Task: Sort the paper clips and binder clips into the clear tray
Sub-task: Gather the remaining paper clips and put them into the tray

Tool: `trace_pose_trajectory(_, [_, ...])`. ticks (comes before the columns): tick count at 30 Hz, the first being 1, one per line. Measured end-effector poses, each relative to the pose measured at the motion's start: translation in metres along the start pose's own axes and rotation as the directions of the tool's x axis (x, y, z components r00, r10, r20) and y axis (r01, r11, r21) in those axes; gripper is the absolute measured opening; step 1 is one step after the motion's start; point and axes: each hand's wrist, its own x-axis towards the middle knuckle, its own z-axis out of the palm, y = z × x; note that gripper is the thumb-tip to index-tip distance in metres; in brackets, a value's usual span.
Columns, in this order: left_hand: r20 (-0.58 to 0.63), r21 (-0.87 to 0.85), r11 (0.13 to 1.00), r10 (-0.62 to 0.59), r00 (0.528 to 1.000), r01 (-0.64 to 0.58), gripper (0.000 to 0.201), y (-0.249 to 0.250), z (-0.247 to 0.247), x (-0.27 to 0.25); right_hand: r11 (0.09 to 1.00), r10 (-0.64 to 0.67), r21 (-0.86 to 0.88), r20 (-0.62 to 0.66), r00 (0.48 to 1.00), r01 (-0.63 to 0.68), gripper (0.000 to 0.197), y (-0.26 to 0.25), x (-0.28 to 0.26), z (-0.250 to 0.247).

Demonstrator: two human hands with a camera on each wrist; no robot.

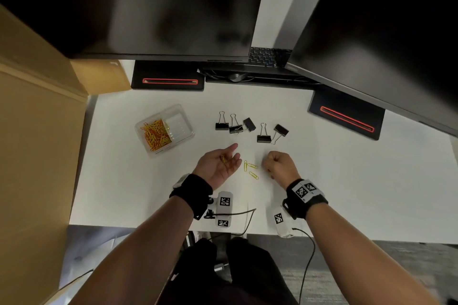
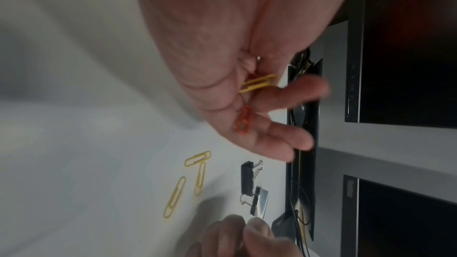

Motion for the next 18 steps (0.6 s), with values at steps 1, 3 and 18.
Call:
trace_pose_trajectory(1, [0.019,-0.008,1.0,0.003,1.0,-0.003,0.021,-0.001,0.001,-0.002,0.991,-0.032,-0.132,0.01,0.999,0.033,0.036,0.0,-0.001,0.0])
trace_pose_trajectory(3, [0.036,-0.029,1.0,-0.002,0.999,0.003,0.023,-0.002,0.002,-0.004,0.931,-0.093,-0.348,0.066,0.994,0.11,0.033,0.004,-0.002,0.004])
trace_pose_trajectory(18, [-0.174,0.112,0.994,0.033,0.984,-0.014,0.037,-0.008,-0.003,0.008,0.742,-0.12,-0.623,0.238,0.964,0.247,0.022,0.011,-0.01,0.011])
